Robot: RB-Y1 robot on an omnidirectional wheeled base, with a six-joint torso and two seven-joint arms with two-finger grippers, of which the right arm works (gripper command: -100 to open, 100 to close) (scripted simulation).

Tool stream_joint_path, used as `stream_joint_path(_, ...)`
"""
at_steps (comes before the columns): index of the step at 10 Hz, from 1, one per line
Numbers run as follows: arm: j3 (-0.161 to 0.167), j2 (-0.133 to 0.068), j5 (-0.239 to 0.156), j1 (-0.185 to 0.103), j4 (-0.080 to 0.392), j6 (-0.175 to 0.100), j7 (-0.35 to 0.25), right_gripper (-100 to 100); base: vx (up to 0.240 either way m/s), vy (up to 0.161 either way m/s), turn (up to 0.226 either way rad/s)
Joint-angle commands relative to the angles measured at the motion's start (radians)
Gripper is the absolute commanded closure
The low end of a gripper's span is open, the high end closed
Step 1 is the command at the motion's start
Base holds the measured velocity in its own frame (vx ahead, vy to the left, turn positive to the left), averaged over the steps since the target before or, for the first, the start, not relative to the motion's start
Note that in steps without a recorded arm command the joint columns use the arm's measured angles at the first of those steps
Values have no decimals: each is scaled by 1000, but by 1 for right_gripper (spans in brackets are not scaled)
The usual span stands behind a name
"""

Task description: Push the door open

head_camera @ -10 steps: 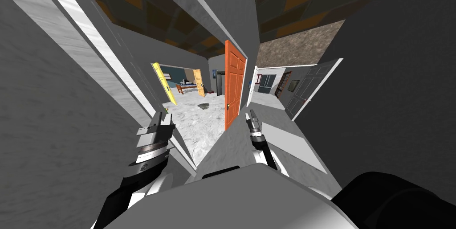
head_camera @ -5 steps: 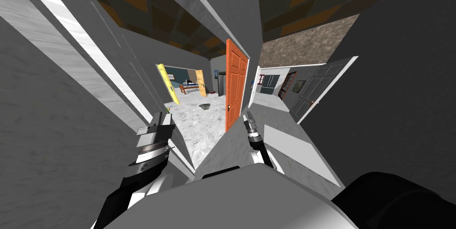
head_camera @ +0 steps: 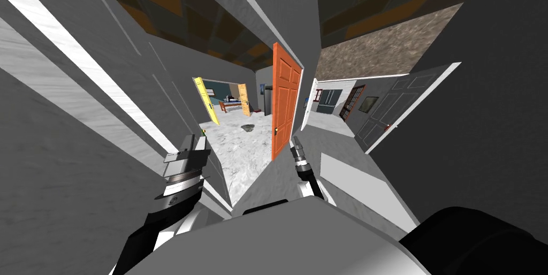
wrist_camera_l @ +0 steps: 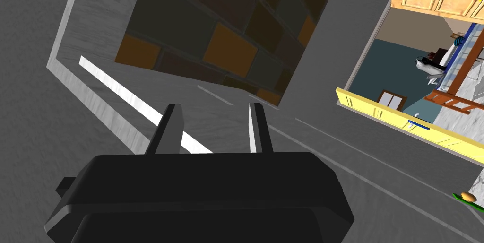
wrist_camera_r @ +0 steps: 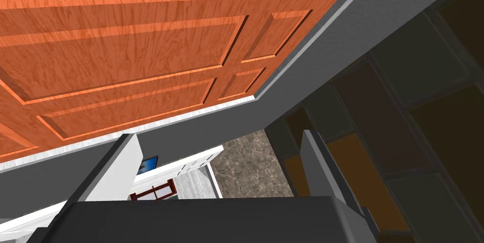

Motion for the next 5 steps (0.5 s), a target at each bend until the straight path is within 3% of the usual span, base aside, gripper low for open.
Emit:
stream_joint_path(1,13,-5,-5,-11,31,-5,-2,-100,85,-82,86)
stream_joint_path(5,43,-19,-19,-41,119,-21,-8,-100,79,-74,89)
